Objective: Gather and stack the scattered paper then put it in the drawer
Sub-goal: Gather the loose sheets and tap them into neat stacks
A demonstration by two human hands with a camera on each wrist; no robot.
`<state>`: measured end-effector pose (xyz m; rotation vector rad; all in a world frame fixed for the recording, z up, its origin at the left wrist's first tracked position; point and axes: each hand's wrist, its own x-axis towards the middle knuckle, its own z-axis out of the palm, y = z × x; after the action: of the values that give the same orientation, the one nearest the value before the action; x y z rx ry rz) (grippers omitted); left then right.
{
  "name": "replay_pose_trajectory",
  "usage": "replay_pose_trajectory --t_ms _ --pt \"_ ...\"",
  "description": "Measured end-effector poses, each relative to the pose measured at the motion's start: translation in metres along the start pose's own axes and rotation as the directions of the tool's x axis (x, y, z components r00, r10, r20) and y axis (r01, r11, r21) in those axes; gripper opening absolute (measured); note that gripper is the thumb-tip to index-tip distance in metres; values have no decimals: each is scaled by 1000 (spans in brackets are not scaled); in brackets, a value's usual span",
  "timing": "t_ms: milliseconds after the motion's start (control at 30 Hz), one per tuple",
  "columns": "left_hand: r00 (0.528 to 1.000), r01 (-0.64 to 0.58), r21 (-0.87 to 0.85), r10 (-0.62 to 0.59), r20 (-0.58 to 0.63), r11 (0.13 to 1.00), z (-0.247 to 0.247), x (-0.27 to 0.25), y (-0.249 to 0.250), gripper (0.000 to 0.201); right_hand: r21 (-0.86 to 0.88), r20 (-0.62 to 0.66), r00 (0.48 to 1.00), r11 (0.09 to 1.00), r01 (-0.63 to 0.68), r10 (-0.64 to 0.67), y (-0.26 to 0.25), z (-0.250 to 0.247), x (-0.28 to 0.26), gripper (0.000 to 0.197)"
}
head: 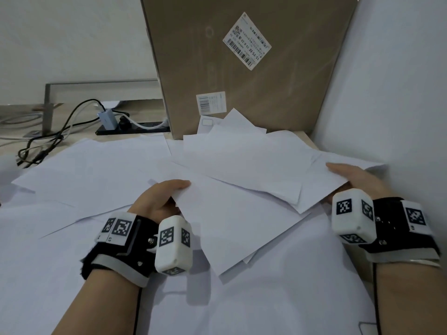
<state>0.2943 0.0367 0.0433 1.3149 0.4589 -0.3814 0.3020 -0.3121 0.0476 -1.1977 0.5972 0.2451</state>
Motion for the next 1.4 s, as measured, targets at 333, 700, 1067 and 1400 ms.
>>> replay_pose_trajectory --t_ms 333,700,1067,1400 --pt "997 -32 -53 36 73 998 3 2 -1 20 32 326 945 999 3 -13 27 62 -8 30" --pt "995 -22 -5 22 -101 1000 -3 11 -4 25 -80 129 989 993 83 -72 14 45 -3 12" --pt "994 -105 32 106 -24 994 -4 10 3 18 -251 86 994 964 90 -70 12 48 -17 15" --pt "993 -105 106 110 -45 989 -6 18 -5 26 -344 218 969 920 186 -115 24 58 -11 20"
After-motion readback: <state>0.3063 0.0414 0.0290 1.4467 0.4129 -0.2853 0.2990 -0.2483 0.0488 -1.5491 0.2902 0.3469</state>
